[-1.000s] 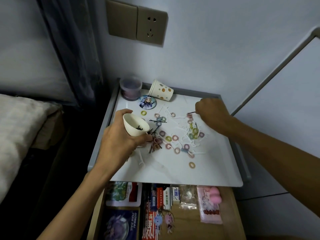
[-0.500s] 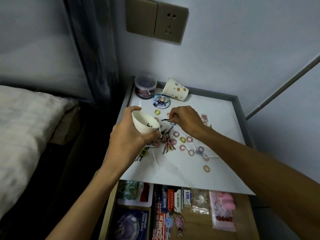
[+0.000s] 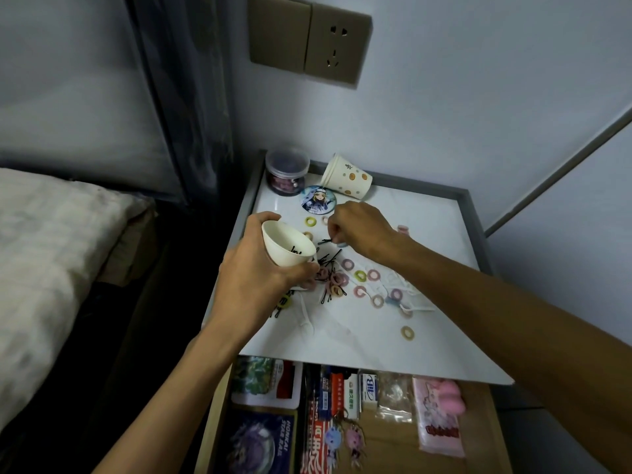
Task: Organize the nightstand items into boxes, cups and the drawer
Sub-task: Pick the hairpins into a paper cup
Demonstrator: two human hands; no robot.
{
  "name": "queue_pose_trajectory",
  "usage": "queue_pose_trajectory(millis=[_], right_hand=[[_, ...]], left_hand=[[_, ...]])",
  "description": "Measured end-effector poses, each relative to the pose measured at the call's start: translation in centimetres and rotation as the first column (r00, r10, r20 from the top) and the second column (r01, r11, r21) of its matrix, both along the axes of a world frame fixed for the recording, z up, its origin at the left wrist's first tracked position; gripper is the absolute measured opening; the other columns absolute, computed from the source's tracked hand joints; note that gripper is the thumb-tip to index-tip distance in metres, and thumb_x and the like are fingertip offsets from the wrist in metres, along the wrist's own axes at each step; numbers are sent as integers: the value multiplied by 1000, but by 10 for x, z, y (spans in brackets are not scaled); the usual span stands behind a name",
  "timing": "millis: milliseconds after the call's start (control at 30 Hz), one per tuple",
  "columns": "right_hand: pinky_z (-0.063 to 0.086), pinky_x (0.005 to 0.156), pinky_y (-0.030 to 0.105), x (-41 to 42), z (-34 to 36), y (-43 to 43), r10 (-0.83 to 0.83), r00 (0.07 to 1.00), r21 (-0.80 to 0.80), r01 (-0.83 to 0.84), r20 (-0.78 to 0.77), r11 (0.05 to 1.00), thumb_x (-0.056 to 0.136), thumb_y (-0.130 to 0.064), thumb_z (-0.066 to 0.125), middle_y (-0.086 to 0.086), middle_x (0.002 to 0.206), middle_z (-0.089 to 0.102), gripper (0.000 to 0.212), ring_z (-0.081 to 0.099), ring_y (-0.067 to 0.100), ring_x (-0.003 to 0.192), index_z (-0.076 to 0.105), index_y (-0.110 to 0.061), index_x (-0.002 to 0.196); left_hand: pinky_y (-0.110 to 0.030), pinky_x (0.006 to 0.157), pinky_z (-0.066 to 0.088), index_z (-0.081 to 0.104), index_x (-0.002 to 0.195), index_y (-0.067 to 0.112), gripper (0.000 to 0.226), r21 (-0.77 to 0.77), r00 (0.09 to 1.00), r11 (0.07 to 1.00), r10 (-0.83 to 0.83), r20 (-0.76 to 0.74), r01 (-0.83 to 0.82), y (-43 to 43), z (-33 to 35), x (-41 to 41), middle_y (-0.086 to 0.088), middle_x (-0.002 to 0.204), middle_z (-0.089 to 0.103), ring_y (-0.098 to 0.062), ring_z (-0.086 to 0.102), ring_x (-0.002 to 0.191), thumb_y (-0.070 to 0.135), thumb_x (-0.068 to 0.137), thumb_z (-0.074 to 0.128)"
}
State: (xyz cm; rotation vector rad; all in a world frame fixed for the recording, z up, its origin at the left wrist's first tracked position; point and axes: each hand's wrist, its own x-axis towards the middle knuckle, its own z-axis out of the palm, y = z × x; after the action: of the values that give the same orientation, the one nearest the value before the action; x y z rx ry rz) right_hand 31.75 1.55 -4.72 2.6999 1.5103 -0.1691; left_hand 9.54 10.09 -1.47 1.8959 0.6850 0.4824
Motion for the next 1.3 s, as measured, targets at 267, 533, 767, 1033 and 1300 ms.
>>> queue_pose_trajectory(millis=[267, 533, 767, 1033, 1300], right_hand=[[37, 77, 35, -6, -6, -5, 148, 957, -183, -104, 251, 978, 92, -12, 61, 14, 116, 59, 22, 53, 30, 109, 62, -4, 112], [40, 81, 36, -16, -15, -11, 100, 933, -185, -37, 347, 982, 82, 5, 63, 17, 115, 57, 34, 51, 31, 108, 57, 1, 116], [38, 79, 34, -2, -3, -13, -30, 995, 81, 23, 92, 996, 91, 7, 50, 14, 110, 57, 23, 50, 25, 97, 52, -5, 111], [41, 58, 9, -38, 78, -16, 119, 884, 388, 75, -453, 918, 95, -11, 63, -4, 80, 71, 11, 57, -5, 58, 73, -10, 101], [45, 72, 8, -79, 92, -4, 304, 861, 259, -210, -408, 943, 87, -21, 73, -12, 90, 73, 14, 64, -5, 78, 76, -20, 101]], left_hand=[[-30, 73, 54, 47, 129, 32, 78, -8, 1000, 1000, 7, 1, -7, 4, -1, -5, 16, 98, 59, -12, 62, 93, 35, 63, 89], [-39, 79, 56, 48, 125, 34, 78, 2, 1000, 1000, 2, -7, -2, 4, -2, -7, 18, 96, 59, -16, 63, 93, 38, 60, 89], [-37, 77, 55, 47, 128, 34, 81, 20, 1000, 1000, -7, -17, 7, 6, -3, -10, 15, 97, 60, -18, 63, 94, 39, 60, 90], [-34, 74, 53, 45, 124, 36, 78, 69, 997, 997, -42, -63, 46, 3, -6, -10, 16, 96, 57, -15, 61, 90, 37, 61, 91], [-44, 75, 55, 47, 126, 30, 77, 81, 995, 993, -86, -41, 89, -4, 1, -7, 12, 97, 65, -13, 64, 89, 31, 64, 91]])
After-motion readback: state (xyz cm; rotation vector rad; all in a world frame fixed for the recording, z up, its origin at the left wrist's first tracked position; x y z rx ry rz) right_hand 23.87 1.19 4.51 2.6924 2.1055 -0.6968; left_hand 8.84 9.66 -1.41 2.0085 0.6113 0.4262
